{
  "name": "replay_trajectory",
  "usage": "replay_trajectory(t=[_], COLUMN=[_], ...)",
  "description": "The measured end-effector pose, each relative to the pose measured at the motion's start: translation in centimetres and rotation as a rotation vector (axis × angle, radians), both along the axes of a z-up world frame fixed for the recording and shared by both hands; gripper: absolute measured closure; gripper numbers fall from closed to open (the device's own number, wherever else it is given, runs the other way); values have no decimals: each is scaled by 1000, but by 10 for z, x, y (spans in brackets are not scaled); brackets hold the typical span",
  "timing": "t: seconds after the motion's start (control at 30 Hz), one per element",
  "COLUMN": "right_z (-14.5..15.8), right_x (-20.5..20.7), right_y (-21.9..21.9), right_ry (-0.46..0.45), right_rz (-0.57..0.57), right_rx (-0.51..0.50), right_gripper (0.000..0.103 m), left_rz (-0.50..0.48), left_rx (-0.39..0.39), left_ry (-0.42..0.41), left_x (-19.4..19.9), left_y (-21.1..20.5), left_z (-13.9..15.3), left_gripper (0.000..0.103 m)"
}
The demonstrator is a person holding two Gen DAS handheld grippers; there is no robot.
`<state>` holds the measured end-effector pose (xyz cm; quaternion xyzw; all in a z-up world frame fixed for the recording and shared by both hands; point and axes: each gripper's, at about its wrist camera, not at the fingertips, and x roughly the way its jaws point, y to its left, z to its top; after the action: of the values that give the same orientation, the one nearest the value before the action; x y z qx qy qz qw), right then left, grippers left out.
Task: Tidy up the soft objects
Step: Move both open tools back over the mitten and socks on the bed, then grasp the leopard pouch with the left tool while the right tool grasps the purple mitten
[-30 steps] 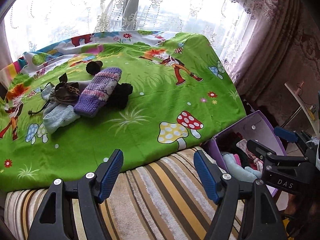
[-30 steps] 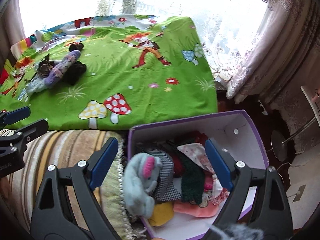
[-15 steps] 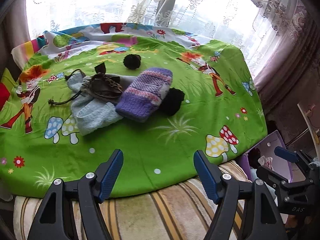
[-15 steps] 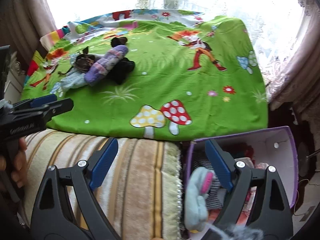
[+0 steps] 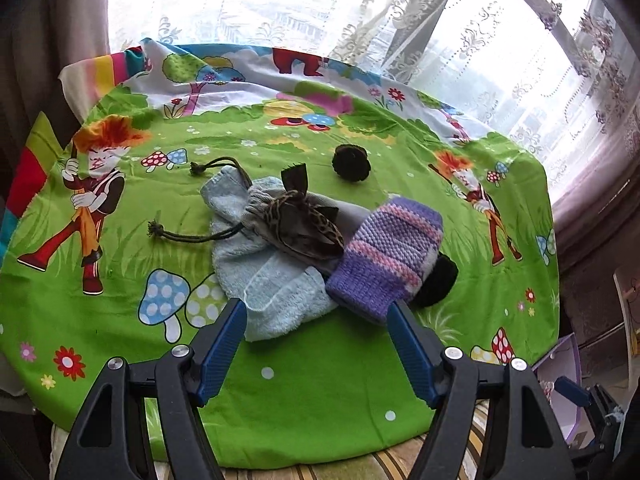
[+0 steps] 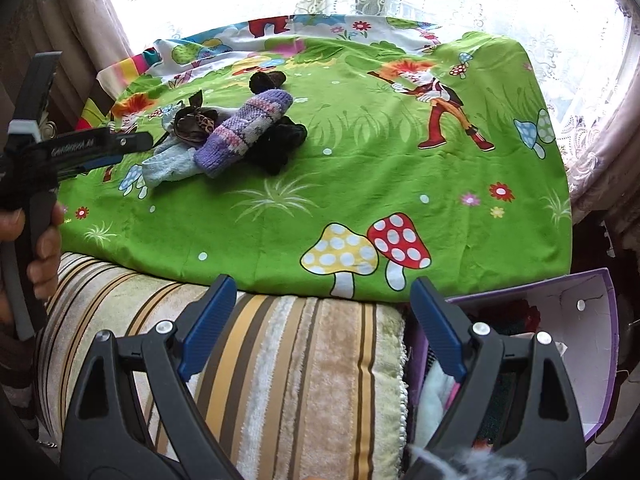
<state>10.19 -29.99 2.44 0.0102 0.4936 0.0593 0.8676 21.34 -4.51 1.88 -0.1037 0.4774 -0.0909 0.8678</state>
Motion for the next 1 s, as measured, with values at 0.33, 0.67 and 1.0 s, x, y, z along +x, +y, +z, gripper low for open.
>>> replay_trajectory(t=[0.33, 0.67, 1.0], right_z=[-9, -15, -10], right_x=[19, 43, 83], right_y=[11, 20, 47], right_ry=[18, 23, -9], right_rz=[16, 25, 27], right_rx=[21, 34, 27], right_gripper=[13, 12, 13], left_rz=[88, 128, 44], left_rx=[-74, 39, 59], left_ry=[46, 47, 6], left_x=[53, 99, 84], left_y=[7, -7, -11], left_z=[-17, -38, -47], left_gripper=[34, 35, 93])
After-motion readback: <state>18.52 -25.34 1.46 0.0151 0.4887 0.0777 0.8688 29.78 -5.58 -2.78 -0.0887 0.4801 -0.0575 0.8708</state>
